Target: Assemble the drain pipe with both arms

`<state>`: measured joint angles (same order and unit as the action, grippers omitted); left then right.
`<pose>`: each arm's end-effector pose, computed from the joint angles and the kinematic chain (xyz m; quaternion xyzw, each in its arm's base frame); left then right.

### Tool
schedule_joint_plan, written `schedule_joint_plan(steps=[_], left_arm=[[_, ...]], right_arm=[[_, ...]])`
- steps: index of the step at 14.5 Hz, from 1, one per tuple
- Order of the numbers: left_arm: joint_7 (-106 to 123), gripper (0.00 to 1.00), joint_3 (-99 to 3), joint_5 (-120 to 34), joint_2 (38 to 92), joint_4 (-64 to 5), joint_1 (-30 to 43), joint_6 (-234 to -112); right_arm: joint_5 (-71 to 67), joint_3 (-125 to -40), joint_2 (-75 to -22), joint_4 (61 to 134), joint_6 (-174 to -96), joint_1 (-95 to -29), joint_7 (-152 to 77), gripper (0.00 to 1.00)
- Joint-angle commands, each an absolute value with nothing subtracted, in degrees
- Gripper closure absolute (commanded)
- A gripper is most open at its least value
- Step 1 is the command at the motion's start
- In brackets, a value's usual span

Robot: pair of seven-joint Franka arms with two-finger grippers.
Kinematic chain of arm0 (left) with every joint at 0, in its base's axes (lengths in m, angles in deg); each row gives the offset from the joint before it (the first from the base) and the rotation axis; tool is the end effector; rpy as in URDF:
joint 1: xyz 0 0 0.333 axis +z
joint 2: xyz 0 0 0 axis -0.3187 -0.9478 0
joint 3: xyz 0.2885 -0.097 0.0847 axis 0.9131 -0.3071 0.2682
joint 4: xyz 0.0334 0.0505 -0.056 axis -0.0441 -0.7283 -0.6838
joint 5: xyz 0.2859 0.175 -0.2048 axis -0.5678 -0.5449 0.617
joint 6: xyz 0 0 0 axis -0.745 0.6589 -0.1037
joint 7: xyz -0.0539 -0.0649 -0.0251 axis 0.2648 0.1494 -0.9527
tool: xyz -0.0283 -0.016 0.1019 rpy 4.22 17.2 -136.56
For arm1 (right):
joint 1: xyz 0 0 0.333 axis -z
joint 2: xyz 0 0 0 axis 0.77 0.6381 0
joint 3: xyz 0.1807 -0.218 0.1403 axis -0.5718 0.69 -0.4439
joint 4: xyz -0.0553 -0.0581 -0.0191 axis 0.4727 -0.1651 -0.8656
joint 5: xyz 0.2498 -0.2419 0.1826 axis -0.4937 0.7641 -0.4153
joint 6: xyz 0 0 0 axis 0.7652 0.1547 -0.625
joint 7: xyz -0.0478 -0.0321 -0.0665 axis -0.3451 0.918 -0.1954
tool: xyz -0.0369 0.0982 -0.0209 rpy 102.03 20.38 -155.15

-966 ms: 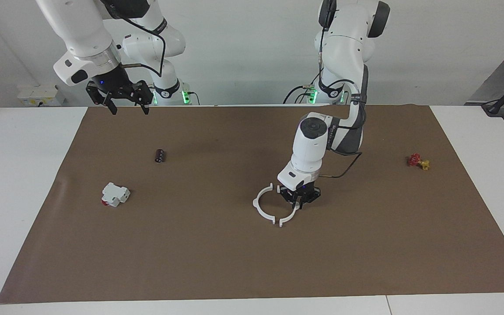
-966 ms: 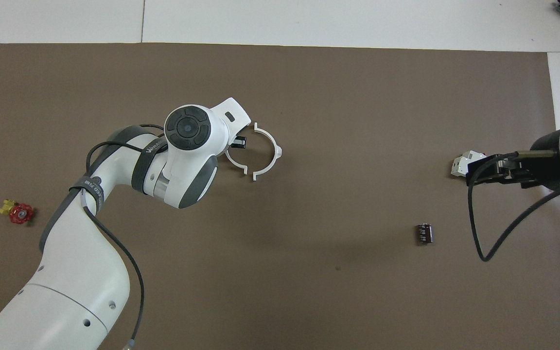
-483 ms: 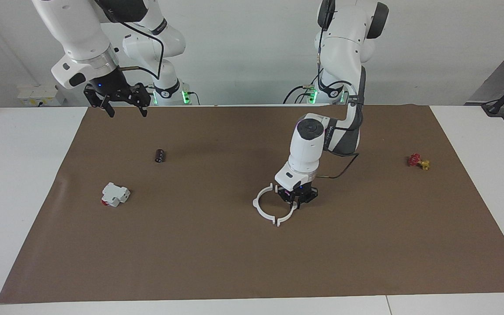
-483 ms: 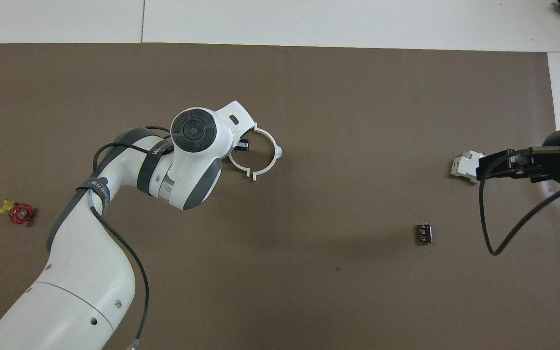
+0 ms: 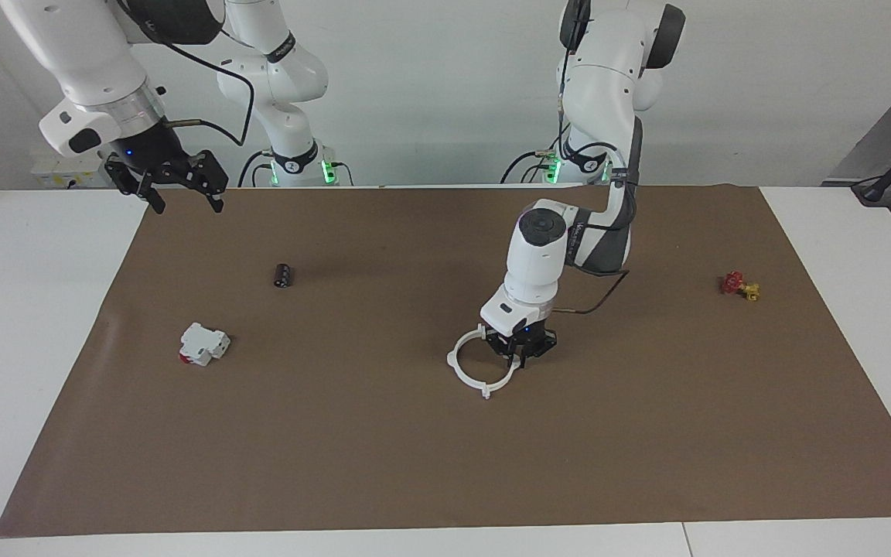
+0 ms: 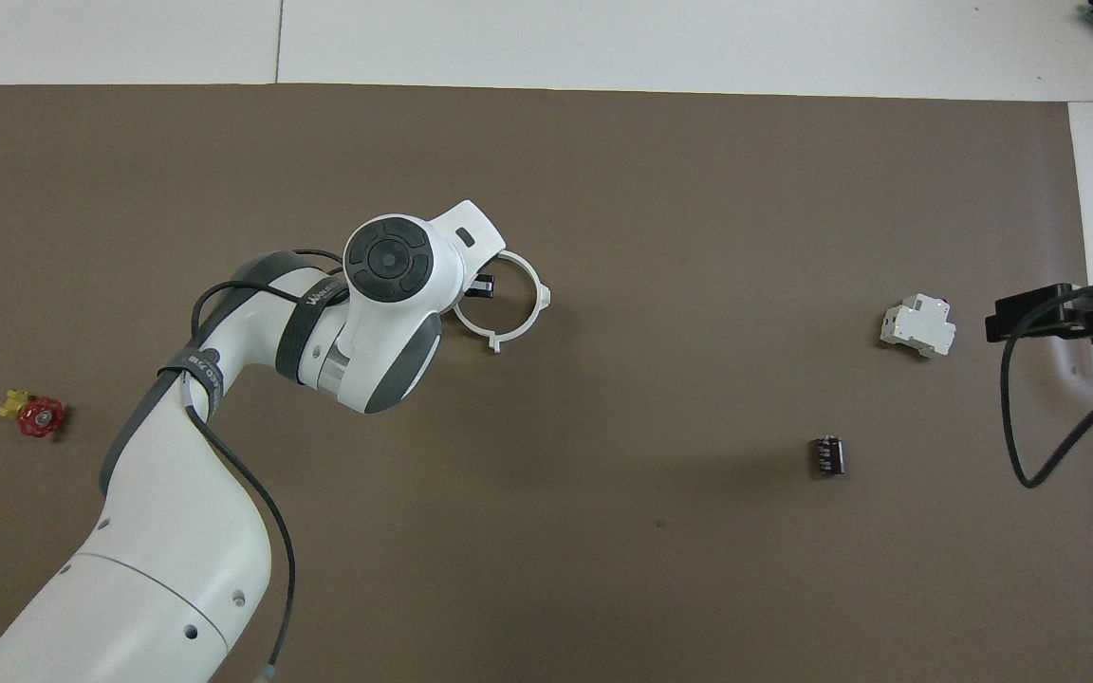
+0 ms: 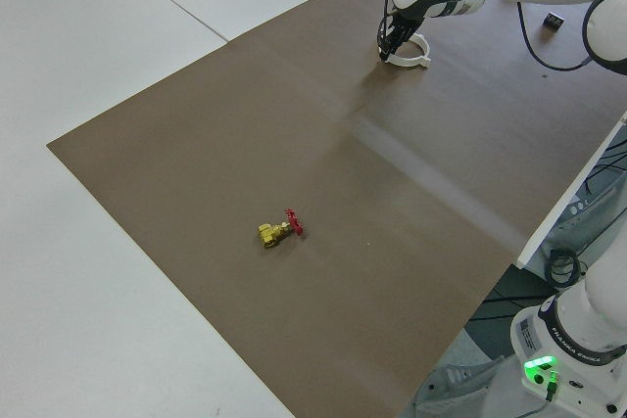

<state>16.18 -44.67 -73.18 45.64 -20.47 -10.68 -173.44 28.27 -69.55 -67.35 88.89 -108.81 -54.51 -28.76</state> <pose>0.5974 -0.3276 0.3049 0.9921 -0.0841 0.0931 0.0053 0.5351 -0.0130 0.6179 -0.9998 0.0188 0.0037 0.0068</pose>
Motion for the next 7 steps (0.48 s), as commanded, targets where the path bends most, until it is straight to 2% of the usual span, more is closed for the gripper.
schedule_joint_plan(steps=[1, 7], left_arm=[[17.59, 1.0, -43.64, -74.23, 45.79, -21.51, -12.09, -173.66], [17.41, 1.0, -43.73, -74.23, 45.88, -21.43, -12.09, -172.51]], right_arm=[[29.4, -70.0, -68.04, 90.12, -110.11, -54.39, -29.7, 0.03], [29.31, -70.53, -67.96, 89.77, -110.02, -54.83, -29.71, 0.04]])
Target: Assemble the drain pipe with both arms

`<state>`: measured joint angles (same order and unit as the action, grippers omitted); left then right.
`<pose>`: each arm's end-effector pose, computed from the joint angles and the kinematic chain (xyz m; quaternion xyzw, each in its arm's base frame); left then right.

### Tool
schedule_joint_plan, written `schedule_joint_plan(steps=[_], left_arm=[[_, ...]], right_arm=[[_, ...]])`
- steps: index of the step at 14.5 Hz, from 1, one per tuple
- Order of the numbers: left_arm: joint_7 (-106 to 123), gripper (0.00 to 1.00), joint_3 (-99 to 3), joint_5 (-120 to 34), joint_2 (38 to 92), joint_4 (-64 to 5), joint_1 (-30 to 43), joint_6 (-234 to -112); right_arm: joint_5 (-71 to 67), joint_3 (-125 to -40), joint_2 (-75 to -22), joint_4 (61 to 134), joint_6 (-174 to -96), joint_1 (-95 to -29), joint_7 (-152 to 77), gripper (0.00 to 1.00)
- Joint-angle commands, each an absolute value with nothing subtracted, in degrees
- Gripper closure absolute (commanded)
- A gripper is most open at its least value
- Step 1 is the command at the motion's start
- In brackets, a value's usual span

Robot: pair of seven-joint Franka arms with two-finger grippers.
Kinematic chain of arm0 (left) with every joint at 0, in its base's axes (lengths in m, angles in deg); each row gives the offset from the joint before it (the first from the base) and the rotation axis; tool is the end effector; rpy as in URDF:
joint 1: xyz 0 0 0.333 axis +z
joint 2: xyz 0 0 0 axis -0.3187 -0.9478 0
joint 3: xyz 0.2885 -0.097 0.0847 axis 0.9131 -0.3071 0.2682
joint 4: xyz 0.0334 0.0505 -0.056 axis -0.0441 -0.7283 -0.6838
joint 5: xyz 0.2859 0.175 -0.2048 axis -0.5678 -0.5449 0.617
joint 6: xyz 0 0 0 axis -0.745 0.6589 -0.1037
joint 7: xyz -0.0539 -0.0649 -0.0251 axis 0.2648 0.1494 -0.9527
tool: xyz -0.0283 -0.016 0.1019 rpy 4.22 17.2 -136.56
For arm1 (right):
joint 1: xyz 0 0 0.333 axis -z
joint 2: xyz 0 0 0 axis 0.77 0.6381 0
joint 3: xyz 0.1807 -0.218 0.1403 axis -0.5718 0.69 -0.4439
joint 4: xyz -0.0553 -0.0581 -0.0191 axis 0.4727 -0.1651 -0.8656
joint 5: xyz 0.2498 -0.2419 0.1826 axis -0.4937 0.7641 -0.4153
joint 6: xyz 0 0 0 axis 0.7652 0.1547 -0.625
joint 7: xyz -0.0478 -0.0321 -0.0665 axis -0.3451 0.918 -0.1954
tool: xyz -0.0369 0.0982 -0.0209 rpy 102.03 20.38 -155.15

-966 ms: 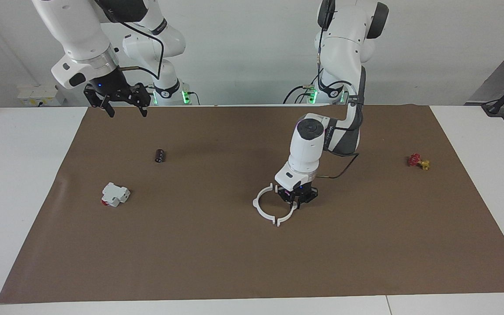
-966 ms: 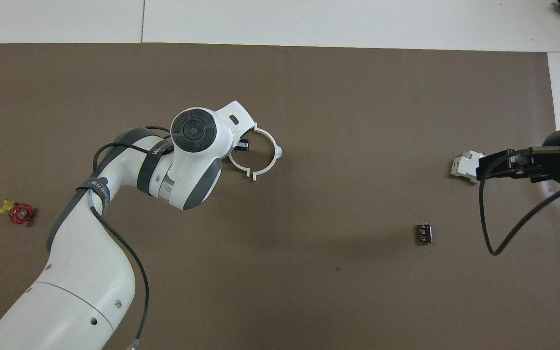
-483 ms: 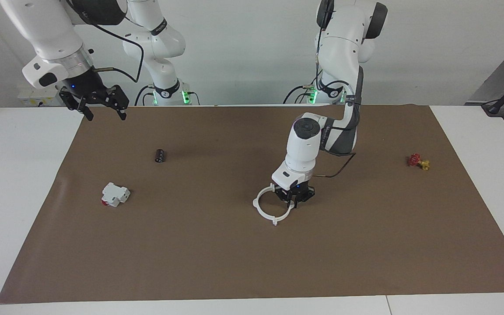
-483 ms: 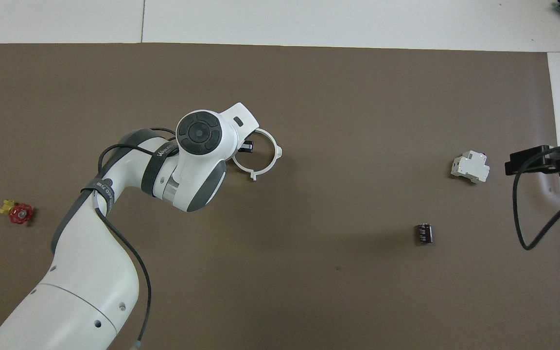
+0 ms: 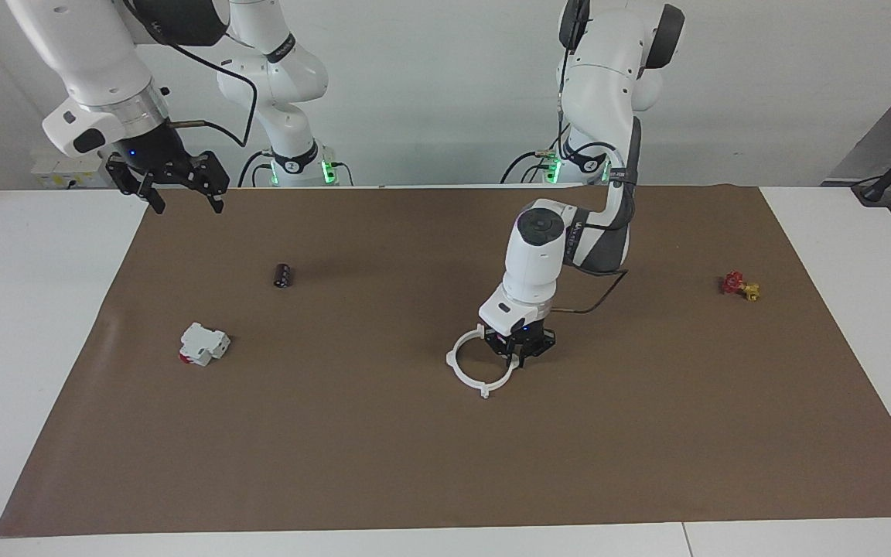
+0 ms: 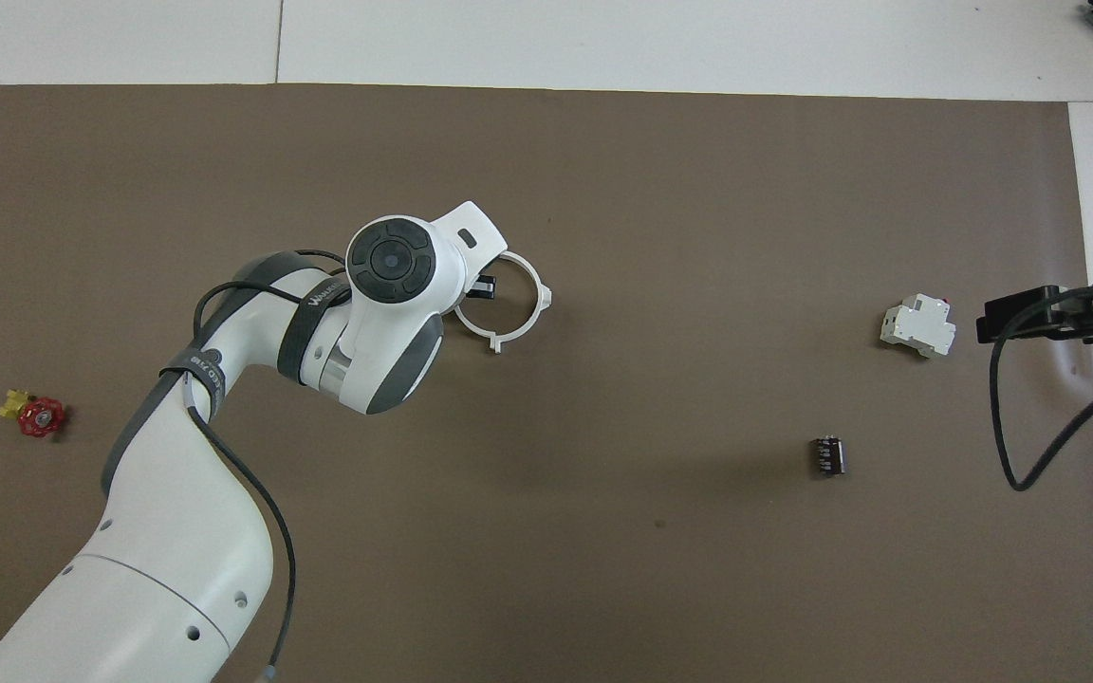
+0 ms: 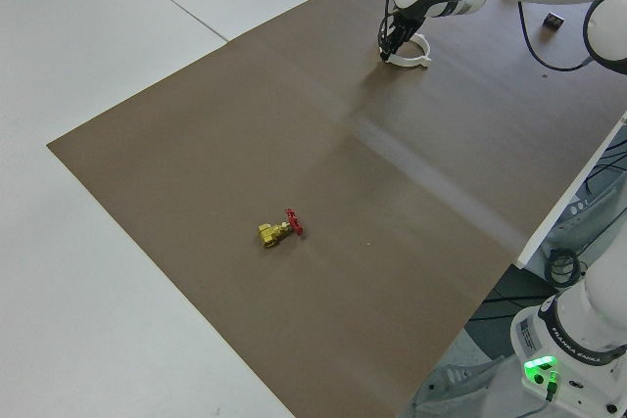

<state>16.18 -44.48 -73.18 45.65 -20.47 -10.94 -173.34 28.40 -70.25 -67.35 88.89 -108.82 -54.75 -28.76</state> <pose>0.5968 -0.3284 0.3048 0.9920 -0.0850 0.0927 0.0043 0.5352 -0.0043 0.6179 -0.9999 0.0106 0.0036 0.0053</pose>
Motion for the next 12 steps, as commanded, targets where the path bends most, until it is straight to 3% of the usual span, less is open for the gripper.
schedule_joint_plan(steps=[1, 2, 3, 8, 12], left_arm=[[17.24, 0.96, -43.73, -74.32, 45.79, -21.25, -11.91, -172.51], [16.89, 0.29, -43.73, -74.32, 45.79, -21.25, -11.83, -172.95], [16.8, 0.0, -43.73, -74.32, 45.79, -21.34, -11.91, -172.86], [17.23, 0.0, -43.64, -74.23, 46.32, -20.55, -11.83, -172.42], [16.71, 0.0, -43.46, -74.23, 50.35, -21.33, -9.99, -168.83]], right_arm=[[29.31, -70.62, -67.96, 89.77, -110.02, -55.01, -29.71, 0.04], [29.23, -70.62, -67.96, 89.77, -110.02, -55.01, -29.71, 0.04], [29.23, -70.62, -67.96, 89.85, -110.02, -55.01, -29.71, 0.04], [29.23, -70.62, -67.96, 89.85, -110.02, -55.01, -29.53, 0.04], [29.23, -70.62, -67.96, 89.85, -110.11, -55.01, -29.44, 0.04]])
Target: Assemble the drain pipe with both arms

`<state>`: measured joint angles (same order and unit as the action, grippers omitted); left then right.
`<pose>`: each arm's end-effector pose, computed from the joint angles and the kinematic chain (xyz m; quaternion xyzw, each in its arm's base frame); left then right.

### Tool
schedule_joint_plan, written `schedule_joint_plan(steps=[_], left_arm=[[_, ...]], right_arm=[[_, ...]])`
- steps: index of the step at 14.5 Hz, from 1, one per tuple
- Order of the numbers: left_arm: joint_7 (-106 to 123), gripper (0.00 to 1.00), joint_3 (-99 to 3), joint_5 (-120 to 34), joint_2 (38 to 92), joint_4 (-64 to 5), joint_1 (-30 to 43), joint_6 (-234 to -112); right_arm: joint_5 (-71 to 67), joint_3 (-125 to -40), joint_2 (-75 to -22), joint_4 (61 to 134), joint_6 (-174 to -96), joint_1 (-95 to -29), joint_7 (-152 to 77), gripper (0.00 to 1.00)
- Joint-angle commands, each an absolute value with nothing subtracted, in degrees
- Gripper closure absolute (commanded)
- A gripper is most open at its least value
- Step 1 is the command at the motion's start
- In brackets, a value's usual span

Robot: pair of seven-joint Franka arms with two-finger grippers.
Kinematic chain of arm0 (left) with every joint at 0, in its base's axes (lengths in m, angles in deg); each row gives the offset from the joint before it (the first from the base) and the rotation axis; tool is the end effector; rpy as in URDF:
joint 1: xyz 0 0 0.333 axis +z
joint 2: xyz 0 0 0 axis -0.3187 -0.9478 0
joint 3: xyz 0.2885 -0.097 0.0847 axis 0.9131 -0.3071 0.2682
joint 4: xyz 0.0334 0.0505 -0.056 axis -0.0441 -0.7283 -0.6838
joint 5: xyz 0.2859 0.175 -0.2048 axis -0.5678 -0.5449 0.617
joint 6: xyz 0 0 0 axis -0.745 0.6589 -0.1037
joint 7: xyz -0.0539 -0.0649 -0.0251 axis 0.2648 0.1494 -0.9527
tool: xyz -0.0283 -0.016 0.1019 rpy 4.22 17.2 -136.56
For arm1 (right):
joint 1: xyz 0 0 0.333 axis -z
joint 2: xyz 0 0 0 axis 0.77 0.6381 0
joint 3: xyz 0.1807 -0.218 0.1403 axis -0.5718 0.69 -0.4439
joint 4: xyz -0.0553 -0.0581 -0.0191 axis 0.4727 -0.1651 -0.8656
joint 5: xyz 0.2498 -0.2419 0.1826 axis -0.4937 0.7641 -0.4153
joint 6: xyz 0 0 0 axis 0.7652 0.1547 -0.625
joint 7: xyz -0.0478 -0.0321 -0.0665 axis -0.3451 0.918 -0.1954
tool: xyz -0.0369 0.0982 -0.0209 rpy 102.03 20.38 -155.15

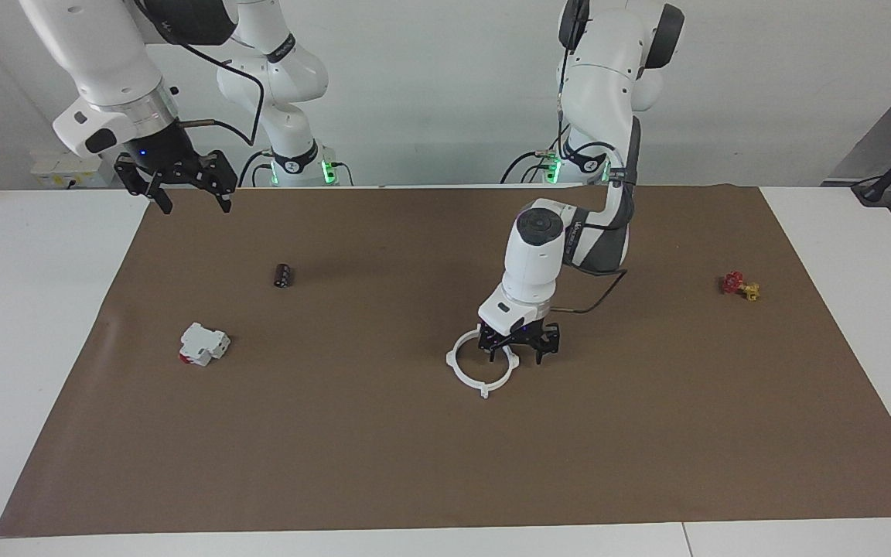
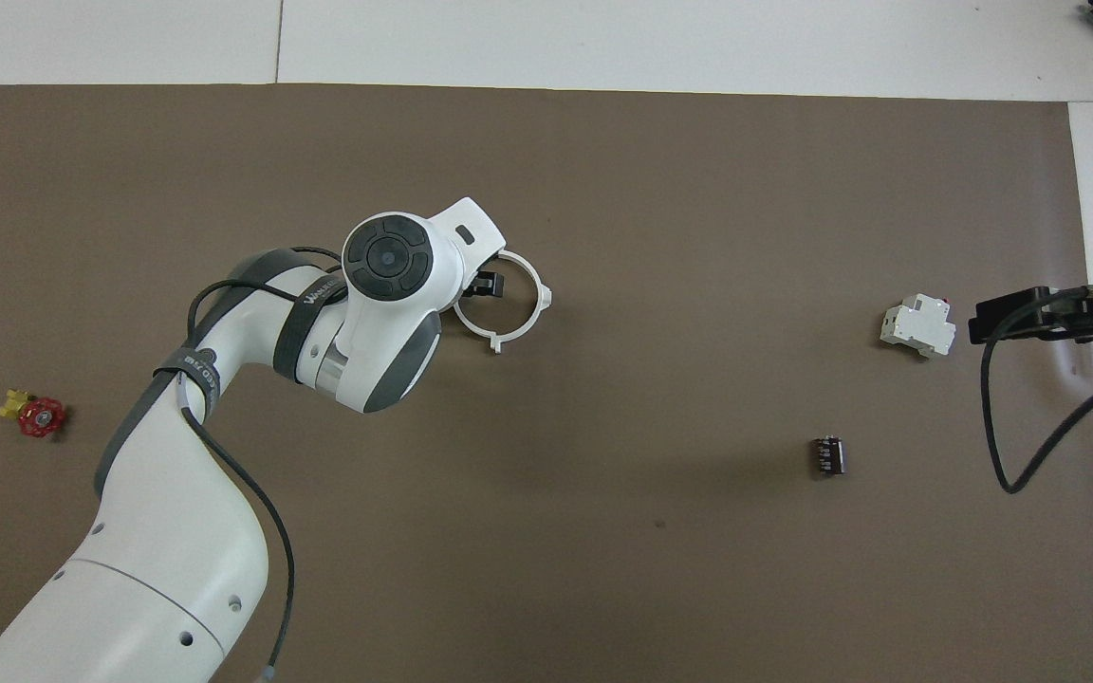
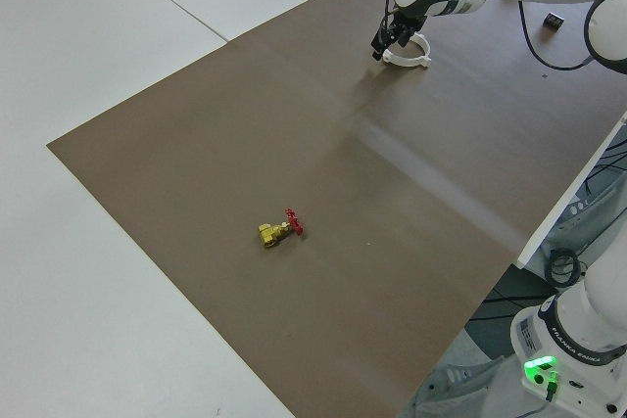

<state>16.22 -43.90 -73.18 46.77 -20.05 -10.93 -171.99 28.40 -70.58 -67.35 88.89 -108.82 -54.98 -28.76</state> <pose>0.6001 -0.3228 0.3191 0.9923 -0.0794 0.0955 0.0019 0.5352 0.0011 0.6179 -1.0000 0.0057 0.0036 0.0051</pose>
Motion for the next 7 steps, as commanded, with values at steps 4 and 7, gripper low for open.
schedule_joint_plan(steps=[4, 7], left_arm=[[13.56, 0.0, -43.55, -74.32, 58.33, -26.59, -5.69, -163.99], [5.48, 0.0, -43.64, -74.23, 65.02, -31.7, -0.33, -163.29]], right_arm=[[29.23, -70.62, -67.96, 89.85, -110.11, -55.01, -29.27, 0.03], [29.23, -70.62, -67.96, 89.85, -110.2, -54.92, -29.27, 0.03]])
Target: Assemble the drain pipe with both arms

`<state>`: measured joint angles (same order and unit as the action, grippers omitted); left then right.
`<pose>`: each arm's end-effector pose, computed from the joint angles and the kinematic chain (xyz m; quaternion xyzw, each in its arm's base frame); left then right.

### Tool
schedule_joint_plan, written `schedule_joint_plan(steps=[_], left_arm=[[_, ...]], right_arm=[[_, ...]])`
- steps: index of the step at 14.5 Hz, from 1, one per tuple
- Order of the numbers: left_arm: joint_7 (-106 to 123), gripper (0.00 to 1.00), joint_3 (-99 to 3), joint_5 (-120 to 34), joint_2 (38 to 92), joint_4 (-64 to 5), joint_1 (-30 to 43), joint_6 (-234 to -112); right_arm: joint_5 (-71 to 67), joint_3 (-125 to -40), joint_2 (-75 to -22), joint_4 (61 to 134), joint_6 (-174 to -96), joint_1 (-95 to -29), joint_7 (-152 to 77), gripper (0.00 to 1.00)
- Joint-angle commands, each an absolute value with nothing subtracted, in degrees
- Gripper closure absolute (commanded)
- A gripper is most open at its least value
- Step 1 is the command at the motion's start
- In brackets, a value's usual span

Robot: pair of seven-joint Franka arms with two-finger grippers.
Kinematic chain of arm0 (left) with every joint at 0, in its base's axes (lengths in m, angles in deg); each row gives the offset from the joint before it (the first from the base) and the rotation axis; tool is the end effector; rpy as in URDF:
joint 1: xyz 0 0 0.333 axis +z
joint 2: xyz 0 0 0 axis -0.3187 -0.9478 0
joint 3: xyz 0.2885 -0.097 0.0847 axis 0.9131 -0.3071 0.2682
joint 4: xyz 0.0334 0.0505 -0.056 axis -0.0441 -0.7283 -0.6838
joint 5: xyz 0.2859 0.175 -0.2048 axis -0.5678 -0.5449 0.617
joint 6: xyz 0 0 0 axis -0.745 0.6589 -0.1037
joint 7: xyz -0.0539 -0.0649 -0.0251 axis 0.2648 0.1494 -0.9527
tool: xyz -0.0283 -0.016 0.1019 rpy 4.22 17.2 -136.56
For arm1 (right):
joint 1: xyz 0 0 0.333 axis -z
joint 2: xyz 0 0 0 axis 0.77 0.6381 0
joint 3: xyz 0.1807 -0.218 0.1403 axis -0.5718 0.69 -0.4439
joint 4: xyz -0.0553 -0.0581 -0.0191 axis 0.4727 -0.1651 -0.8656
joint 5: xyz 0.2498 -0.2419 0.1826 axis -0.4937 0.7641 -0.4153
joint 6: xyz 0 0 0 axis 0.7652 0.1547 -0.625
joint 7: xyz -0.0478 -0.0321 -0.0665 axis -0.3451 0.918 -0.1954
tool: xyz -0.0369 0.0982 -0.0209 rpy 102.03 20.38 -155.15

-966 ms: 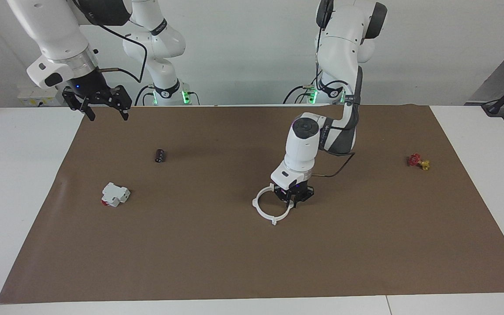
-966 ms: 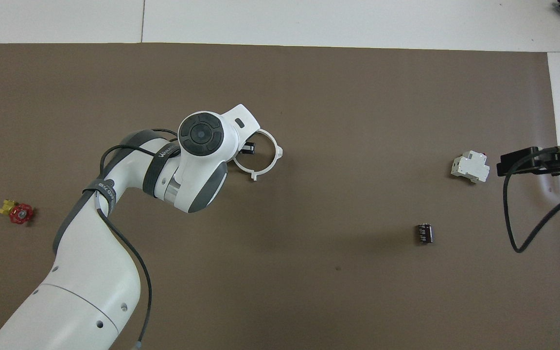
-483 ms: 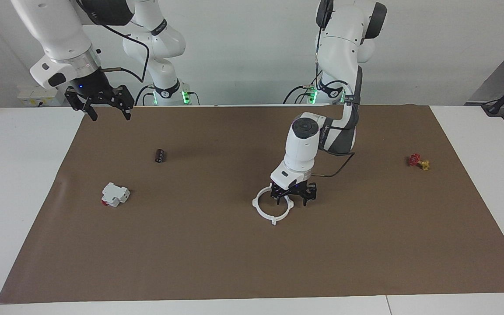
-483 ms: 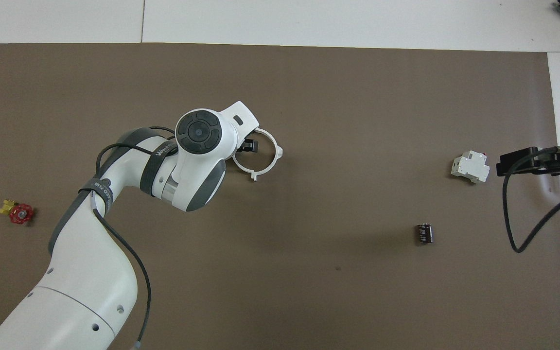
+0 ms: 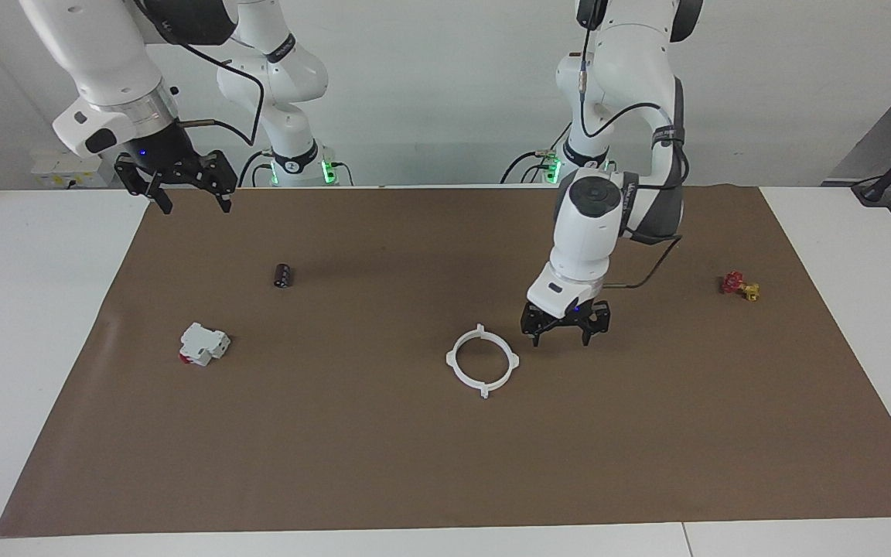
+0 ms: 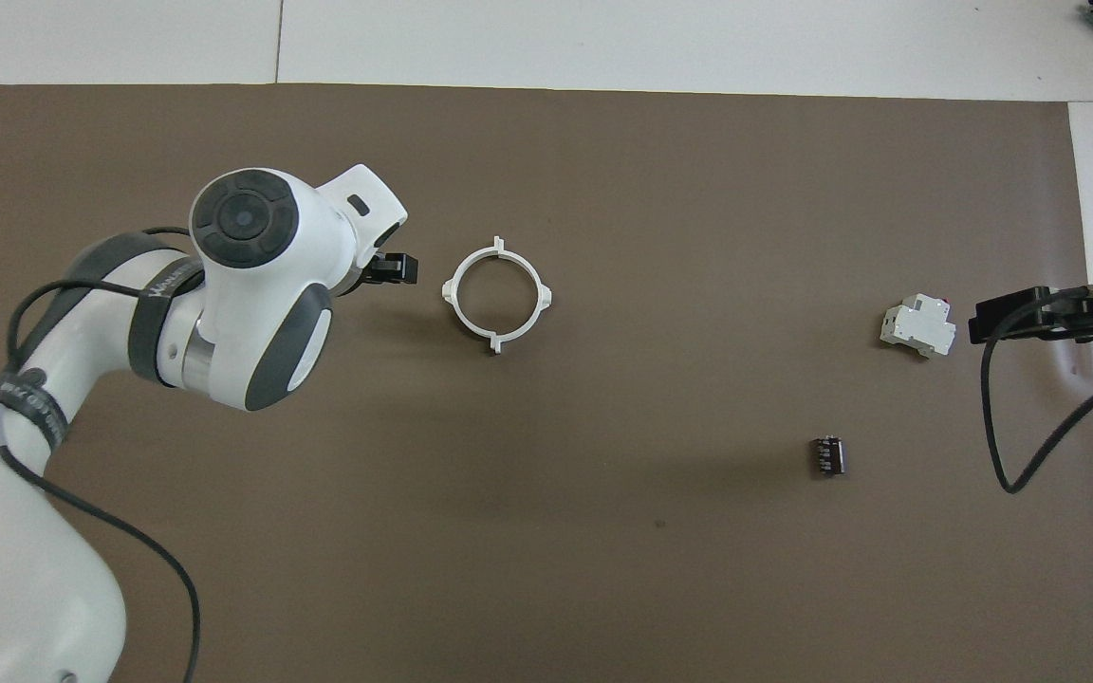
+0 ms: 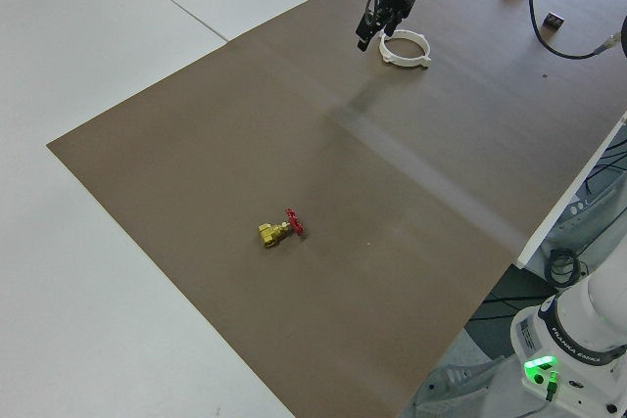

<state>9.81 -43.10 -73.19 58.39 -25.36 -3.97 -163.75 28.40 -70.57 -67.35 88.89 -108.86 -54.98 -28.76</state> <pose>0.6012 -0.2229 0.3952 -0.9946 0.0625 -0.0803 0.0186 0.5353 0.0010 0.6180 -1.0000 0.0058 0.0033 0.0051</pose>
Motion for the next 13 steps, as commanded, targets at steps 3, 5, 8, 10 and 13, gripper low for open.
schedule_joint_plan(steps=[3, 5, 8, 10, 13], left_arm=[[-1.81, 0.0, -43.72, -73.97, 69.16, -31.8, 3.72, -156.63], [-6.65, 0.0, -43.73, -72.92, 71.36, -31.8, 6.79, -154.15], [-14.81, 0.0, -43.64, -68.7, 75.05, -31.62, 12.41, -149.77], [-20.18, 0.0, -43.64, -68.35, 77.42, -30.83, 16.81, -145.63], [-21.61, 0.0, -43.29, -65.98, 78.4, -27.34, 19.9, -141.77]], right_arm=[[29.23, -70.53, -67.96, 89.85, -110.2, -54.92, -29.18, 0.03], [29.31, -70.62, -67.96, 89.85, -110.2, -54.92, -29.18, 0.03], [29.31, -70.62, -67.96, 89.85, -110.11, -55.01, -29.18, 0.03], [29.31, -70.62, -67.96, 89.85, -110.11, -55.01, -29.09, 0.03], [29.4, -70.62, -67.96, 89.77, -110.63, -54.92, -28.13, 0.03]])
